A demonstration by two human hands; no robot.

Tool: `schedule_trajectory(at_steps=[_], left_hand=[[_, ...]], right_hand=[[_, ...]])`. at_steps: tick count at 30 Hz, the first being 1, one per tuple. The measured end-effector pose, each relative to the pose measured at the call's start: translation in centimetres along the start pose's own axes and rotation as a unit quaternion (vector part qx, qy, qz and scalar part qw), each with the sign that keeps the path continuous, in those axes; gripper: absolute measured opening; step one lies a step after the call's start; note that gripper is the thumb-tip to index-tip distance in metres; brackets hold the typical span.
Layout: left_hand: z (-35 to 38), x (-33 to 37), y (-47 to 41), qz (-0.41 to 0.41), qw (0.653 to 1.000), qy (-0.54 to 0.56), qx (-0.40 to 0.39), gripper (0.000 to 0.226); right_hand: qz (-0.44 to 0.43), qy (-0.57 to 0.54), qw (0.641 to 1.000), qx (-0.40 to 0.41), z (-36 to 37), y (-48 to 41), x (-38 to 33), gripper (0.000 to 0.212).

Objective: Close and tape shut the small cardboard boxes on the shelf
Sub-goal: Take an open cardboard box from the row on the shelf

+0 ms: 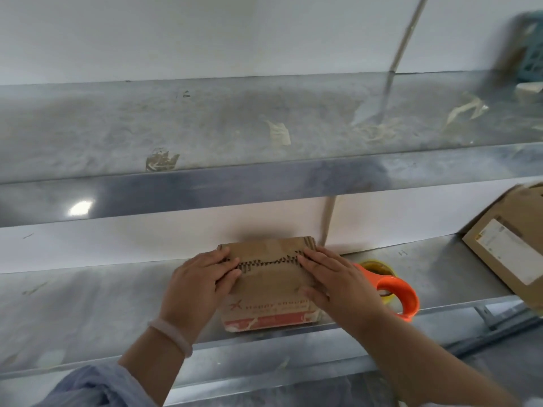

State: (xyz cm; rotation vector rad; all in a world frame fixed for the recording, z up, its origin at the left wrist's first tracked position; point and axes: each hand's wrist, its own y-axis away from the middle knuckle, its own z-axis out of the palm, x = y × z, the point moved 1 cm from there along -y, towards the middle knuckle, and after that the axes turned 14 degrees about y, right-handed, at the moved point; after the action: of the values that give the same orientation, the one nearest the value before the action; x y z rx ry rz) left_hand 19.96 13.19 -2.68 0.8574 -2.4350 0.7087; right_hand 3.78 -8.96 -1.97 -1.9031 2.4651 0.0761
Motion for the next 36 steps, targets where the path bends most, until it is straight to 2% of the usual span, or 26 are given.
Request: schedule_trajectory(at_steps=[5, 9, 12, 17, 20, 25, 29, 33, 36], left_hand=[[0.0, 0.0, 1.0, -0.023, 0.998, -0.003, -0.062, 0.084], [0.5, -0.1, 1.3, -0.043, 0.997, 0.034, -0.057, 0.087], [0.4, 0.1, 1.3, -0.040, 0.998, 0.016, -0.054, 0.077], [-0.1, 1.9, 1.6, -0.016, 0.999, -0.030, -0.015, 0.053], [0.1, 3.7, 1.2, -0.003, 1.000, -0.016, 0.005, 0.042], [1.3, 8.3, 0.0, 0.101, 0.995, -0.012, 0.003, 0.051], [4.1, 13.5, 1.1, 0.233, 0.971, 0.041, -0.016, 0.051], [9.7, 18.7, 4.8, 0.369, 0.911, 0.127, -0.132, 0.045], [14.7, 21.5, 7.2, 0.389, 0.885, 0.151, -0.206, 0.044]], right_hand=[[-0.013, 0.032, 0.999, -0.002, -0.8, 0.1, 0.1, 0.083], [-0.017, 0.057, 0.998, -0.010, -0.9, 0.1, -0.2, 0.085], [-0.019, 0.074, 0.997, -0.008, -0.5, 0.2, -0.3, 0.088], [-0.019, 0.070, 0.997, 0.022, 0.0, 1.6, -0.3, 0.076], [0.004, 0.043, 0.996, 0.081, -0.5, 3.5, 0.0, 0.070], [0.083, 0.003, 0.985, 0.153, -0.8, 10.2, 1.7, 0.063], [0.177, 0.004, 0.978, 0.110, 1.9, 18.4, 4.6, 0.063], [0.331, -0.039, 0.942, 0.046, 4.9, 27.0, 7.9, 0.070], [0.402, -0.048, 0.914, 0.040, 6.0, 33.0, 10.0, 0.081]])
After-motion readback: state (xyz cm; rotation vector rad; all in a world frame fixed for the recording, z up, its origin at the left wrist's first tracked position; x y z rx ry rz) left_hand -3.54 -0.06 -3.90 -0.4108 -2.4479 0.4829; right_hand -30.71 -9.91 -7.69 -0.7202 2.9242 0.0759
